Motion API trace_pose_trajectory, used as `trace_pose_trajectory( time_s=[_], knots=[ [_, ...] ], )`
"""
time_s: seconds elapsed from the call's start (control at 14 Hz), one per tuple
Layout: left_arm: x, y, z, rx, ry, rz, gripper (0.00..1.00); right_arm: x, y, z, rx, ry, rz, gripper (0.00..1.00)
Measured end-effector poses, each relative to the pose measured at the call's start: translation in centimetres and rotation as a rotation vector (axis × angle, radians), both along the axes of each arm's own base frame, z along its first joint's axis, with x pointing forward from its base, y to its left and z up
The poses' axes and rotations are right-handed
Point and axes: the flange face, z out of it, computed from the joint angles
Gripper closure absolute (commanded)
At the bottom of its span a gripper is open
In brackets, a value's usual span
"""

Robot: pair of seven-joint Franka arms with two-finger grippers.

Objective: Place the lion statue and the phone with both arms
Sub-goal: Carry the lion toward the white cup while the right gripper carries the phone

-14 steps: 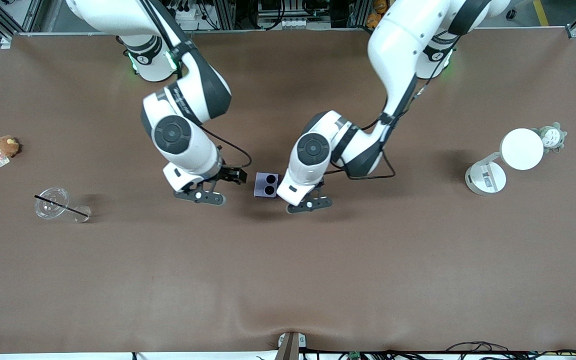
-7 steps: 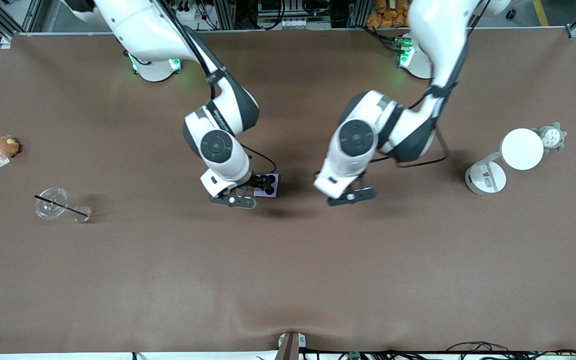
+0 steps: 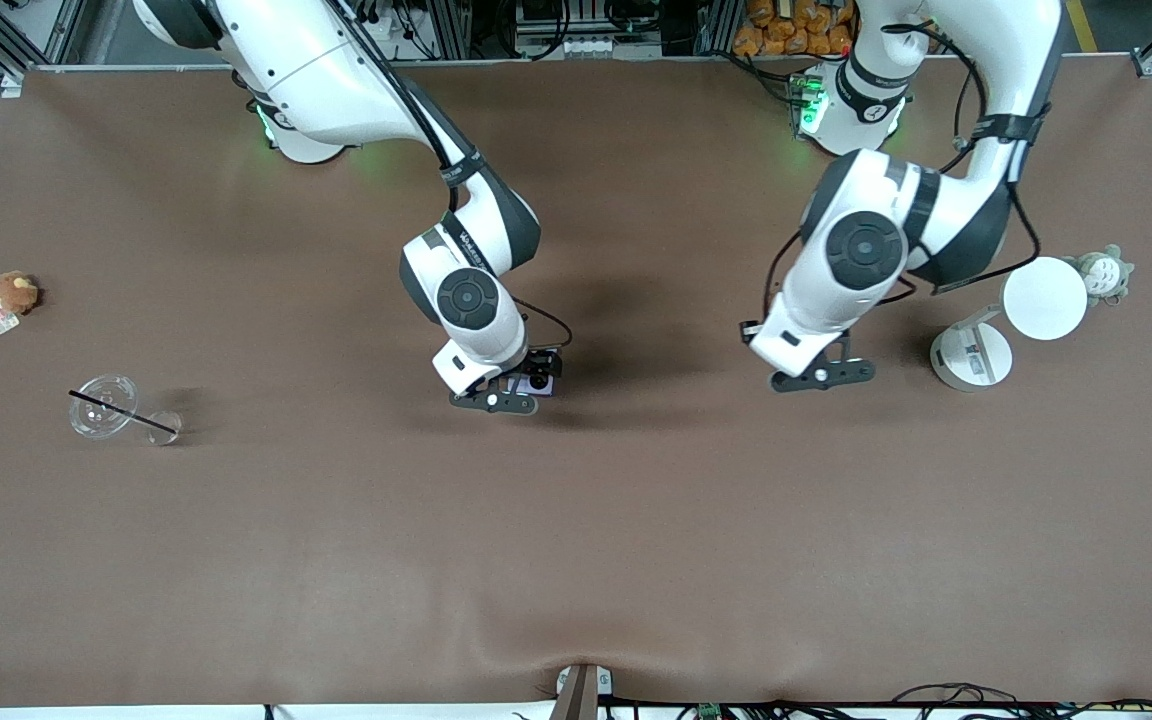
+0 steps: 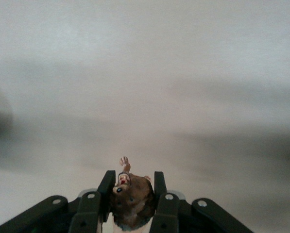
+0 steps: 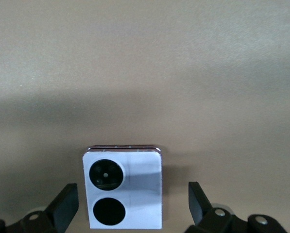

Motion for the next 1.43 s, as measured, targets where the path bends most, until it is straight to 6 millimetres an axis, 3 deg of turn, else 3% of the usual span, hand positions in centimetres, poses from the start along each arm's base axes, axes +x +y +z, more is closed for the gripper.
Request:
trace_pose_trajectory(
  time_s=[0.36, 0.64, 0.79, 1.07, 1.21, 1.29, 1.36, 1.43],
  knots=[
    [-0.3, 8.1, -3.9, 0.019, -0.006, -0.019, 1.0, -0.1, 1.3, -1.8, -0.002, 0.0, -0.016, 0.0],
    [0.1, 17.8, -6.4, -0.01, 0.0, -0.042, 1.0, -0.3, 1.4, -2.9, -0.008, 0.006, -0.015, 0.0],
    [0.1, 19.3, -7.6, -0.014, 0.001, -0.026, 1.0, -0.4, 1.6, -3.1, -0.009, 0.007, -0.013, 0.0],
    [0.1, 20.0, -11.0, -0.024, 0.015, -0.035, 1.0, -0.7, 1.6, -4.0, -0.017, 0.013, -0.01, 0.04],
    [0.2, 22.0, -11.8, -0.035, 0.02, -0.066, 1.0, -0.6, 1.4, -4.2, -0.027, 0.006, -0.002, 0.67],
    [0.3, 22.8, -12.0, -0.037, 0.021, -0.07, 1.0, -0.5, 1.3, -4.2, -0.033, 0.002, 0.002, 0.9],
    [0.3, 23.3, -12.0, -0.039, 0.018, -0.069, 1.0, -0.4, 1.3, -4.1, -0.033, -0.001, 0.002, 1.0],
    [0.4, 23.5, -12.1, -0.04, 0.013, -0.07, 1.0, -0.2, 1.3, -3.8, -0.033, -0.004, -0.003, 1.0]
  ],
)
